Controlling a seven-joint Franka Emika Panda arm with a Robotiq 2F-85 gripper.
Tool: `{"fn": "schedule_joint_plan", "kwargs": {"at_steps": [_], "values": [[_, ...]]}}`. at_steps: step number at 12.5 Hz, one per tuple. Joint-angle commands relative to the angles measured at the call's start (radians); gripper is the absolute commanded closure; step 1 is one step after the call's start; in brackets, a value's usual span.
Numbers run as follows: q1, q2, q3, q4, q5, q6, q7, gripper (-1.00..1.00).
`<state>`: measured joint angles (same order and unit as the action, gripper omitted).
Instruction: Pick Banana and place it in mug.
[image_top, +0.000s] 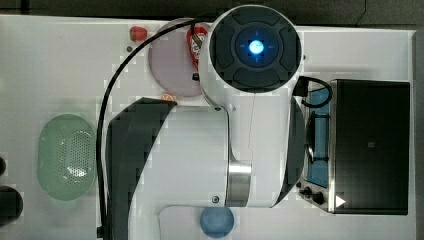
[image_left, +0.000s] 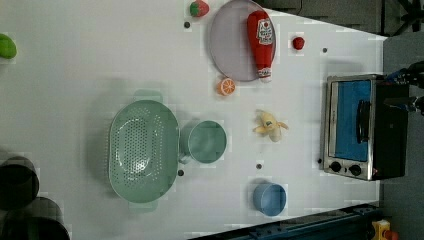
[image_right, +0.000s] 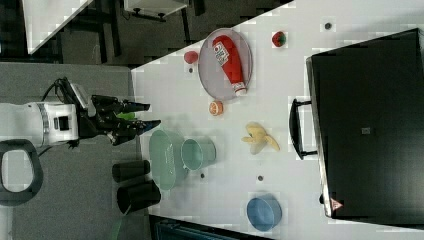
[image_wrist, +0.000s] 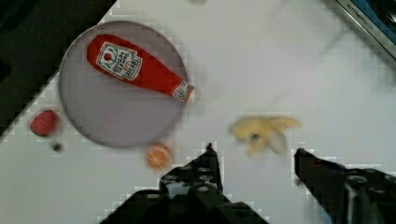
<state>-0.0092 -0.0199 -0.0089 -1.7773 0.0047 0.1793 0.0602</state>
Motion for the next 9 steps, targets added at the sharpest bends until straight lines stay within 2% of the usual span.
{"fn": "schedule_joint_plan", "kwargs": {"at_steps": [1,3,6,9], "values": [[0.009,-0.253,-0.047,-0.106,-0.019,-0.163,-0.023,-0.59],[0.009,-0.252,-0.046,-0.116,-0.019,-0.162,-0.023,-1.0],[0.01,-0.236,-0.045,-0.182,-0.019,-0.124,-0.023,-1.0],[0.01,-0.204,-0.045,-0.307,-0.019,0.016,-0.033,-1.0]]}}
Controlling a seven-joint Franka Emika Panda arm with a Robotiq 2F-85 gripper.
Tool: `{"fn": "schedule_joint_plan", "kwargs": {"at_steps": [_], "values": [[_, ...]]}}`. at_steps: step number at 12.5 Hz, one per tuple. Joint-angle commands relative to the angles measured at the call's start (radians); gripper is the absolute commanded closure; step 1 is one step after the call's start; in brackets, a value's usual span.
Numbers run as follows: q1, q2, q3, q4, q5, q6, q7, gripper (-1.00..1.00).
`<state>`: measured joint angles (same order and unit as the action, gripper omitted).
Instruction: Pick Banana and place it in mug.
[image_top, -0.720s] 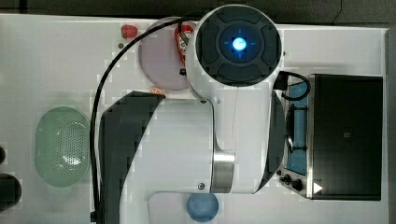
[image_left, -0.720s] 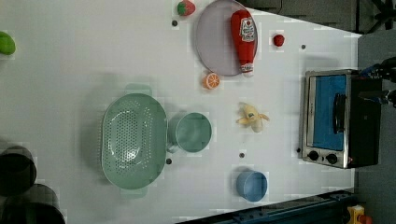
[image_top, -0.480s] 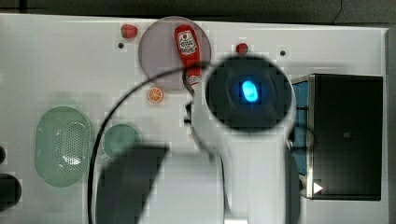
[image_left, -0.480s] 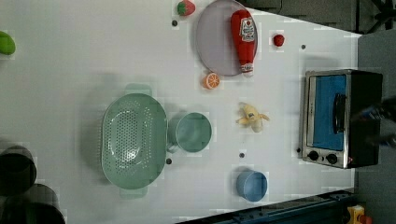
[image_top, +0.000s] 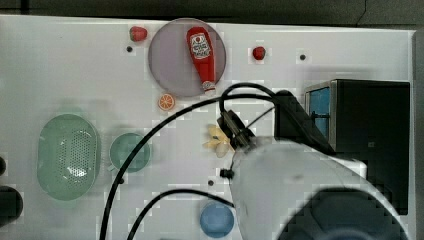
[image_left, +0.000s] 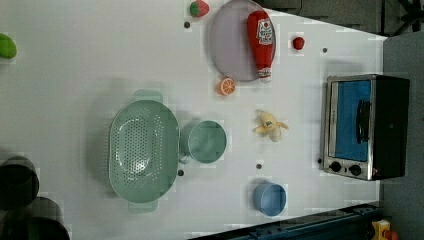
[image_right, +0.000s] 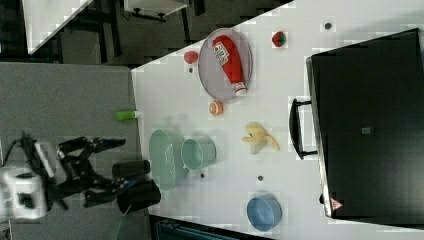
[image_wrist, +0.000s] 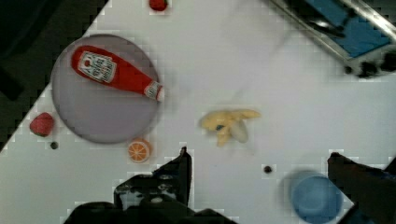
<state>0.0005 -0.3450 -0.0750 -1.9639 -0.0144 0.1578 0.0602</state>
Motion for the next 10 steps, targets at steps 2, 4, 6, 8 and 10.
{"fn": "schedule_joint_plan", "kwargs": {"at_steps": [2,4,6,8,10], "values": [[0.0,0.149,0.02,-0.213,0.0,0.171,-0.078,-1.0],[0.0,0.185,0.017,-0.299,0.0,0.323,-0.119,-1.0],[-0.001,0.229,0.013,-0.376,0.0,0.461,-0.119,-1.0],[-0.001,0.28,0.011,-0.444,0.0,0.574,-0.119,-1.0],[-0.001,0.341,0.009,-0.493,0.0,0.677,-0.119,-1.0]]}}
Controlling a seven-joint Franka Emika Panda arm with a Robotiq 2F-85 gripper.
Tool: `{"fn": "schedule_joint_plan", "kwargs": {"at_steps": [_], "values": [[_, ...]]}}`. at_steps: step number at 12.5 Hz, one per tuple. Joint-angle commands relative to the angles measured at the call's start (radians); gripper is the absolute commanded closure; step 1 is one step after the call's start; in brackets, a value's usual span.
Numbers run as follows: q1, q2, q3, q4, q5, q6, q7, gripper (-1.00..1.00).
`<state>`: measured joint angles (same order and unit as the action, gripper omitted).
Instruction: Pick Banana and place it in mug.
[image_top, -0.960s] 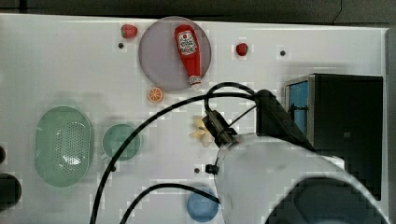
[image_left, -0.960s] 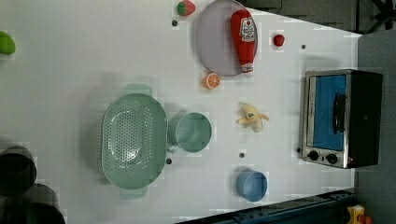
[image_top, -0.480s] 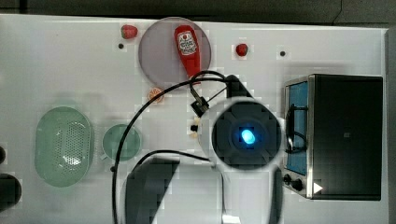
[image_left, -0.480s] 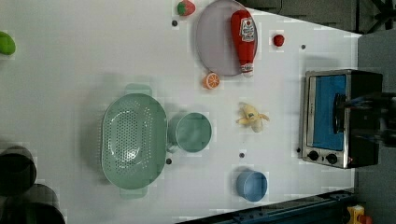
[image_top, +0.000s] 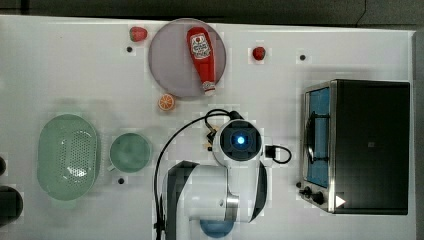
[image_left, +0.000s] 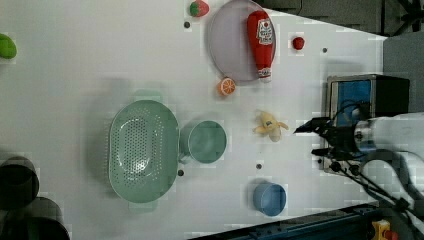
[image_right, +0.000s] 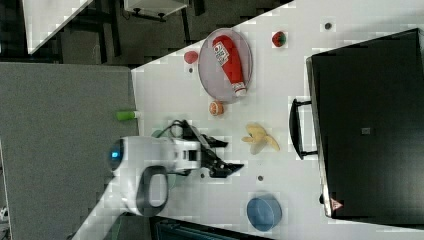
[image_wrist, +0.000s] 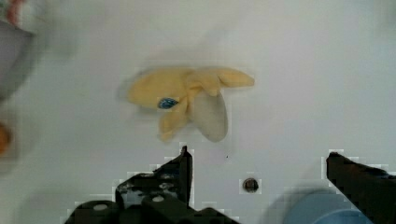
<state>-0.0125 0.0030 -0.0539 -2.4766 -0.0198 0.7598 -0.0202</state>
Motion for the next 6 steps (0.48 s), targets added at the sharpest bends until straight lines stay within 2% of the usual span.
{"fn": "schedule_joint_plan", "kwargs": {"at_steps": [1,6], "values": [[0.012,0.029,-0.014,0.004,0.005,0.127,-0.038,-1.0],[0.013,0.222,-0.008,-0.005,0.005,0.338,-0.038,-1.0]]}}
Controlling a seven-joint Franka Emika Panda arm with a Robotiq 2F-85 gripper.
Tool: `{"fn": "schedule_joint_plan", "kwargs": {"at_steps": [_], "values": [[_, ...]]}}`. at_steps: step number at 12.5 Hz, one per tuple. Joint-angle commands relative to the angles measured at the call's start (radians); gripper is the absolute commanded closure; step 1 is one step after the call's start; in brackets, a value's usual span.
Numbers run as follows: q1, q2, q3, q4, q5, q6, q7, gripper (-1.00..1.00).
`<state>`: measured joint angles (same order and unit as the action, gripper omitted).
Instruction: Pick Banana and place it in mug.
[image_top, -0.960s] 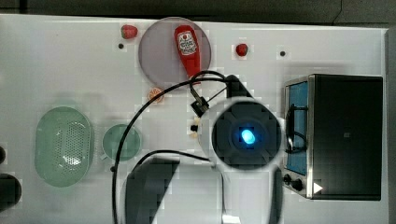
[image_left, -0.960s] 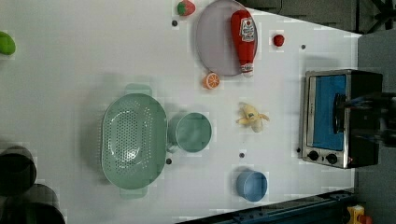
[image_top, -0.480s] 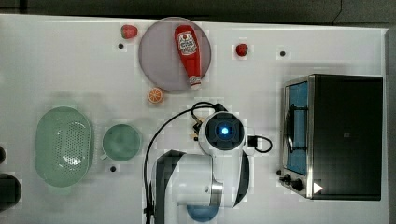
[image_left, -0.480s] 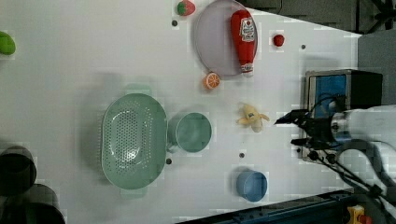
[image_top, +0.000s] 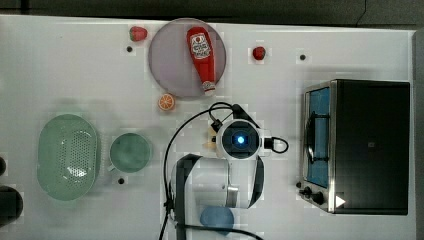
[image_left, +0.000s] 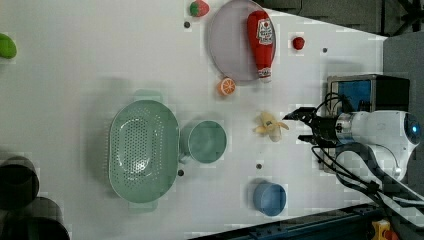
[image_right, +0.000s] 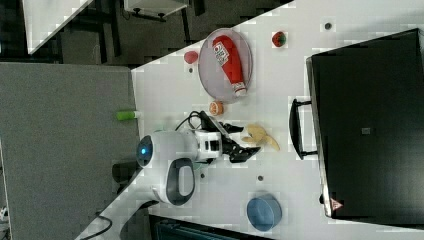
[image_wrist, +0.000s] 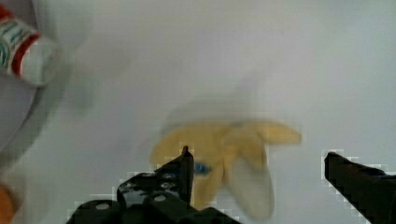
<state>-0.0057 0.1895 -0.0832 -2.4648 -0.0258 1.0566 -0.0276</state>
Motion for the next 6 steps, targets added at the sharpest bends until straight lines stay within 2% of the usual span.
{"fn": "schedule_joint_plan", "kwargs": {"at_steps": [1,6], "values": [[0.006,0.064,0.024,-0.018,0.011,0.077,-0.031,-1.0],[0.006,0.178,0.027,-0.017,0.011,0.201,-0.031,-1.0]]}}
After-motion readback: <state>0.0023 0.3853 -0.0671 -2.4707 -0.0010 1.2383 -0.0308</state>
